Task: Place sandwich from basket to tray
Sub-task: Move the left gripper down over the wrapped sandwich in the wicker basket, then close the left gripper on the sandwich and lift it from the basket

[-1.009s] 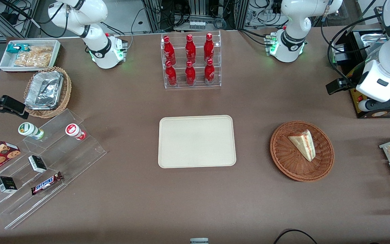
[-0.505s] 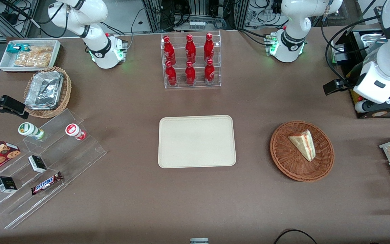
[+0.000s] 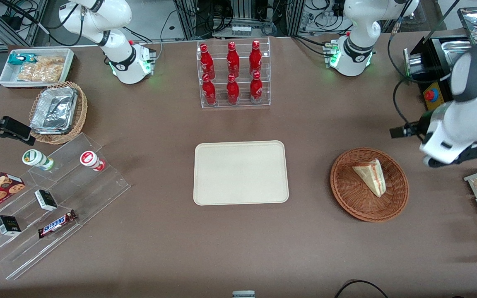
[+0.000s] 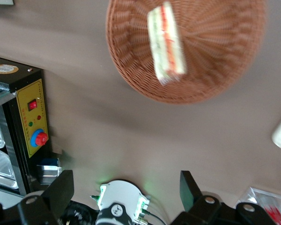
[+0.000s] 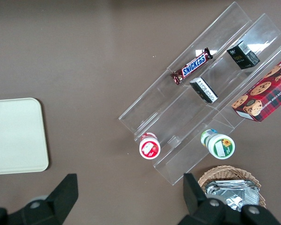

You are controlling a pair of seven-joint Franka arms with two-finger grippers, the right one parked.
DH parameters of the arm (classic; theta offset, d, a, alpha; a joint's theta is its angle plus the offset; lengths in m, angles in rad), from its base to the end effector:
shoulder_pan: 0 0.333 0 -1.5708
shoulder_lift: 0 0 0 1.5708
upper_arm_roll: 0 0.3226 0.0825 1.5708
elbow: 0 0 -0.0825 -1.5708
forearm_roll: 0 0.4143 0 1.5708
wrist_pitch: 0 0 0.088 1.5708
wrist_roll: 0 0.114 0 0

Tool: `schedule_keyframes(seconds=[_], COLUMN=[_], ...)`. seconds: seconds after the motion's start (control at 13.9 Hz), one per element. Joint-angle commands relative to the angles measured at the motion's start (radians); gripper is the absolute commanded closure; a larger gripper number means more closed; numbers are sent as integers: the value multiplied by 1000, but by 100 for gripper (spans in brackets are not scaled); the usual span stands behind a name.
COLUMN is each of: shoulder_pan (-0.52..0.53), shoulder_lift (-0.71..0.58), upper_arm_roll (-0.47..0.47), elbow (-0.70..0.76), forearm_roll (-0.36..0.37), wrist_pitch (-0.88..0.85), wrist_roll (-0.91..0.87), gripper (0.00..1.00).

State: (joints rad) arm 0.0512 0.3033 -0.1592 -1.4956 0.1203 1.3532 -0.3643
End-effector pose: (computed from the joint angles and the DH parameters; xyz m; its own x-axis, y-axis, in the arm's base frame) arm 0.6263 -0.0414 0.4644 0.8864 0.2728 -0.3741 0.2021 -0.9549 -0.2174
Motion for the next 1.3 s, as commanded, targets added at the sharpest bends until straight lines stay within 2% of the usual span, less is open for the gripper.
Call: schedule_keyframes(seconds=[0.0,0.22,0.36,0.5,0.65,1.23], shoulder_pan=[2,4,4,13,16,30], shoulder_lift=[103,126,123,129,132,212], upper_arm_roll=[4,4,4,4,6,9], elbow=[-17,-125,-217,-261,-281,-284], forearm_roll=[24,19,9,-48,-76,-77], wrist_pitch=[102,304,436,519,564,619], wrist_roll=[-62,-188,-205,-205,-206,-278], gripper=[0,0,0,0,0,0])
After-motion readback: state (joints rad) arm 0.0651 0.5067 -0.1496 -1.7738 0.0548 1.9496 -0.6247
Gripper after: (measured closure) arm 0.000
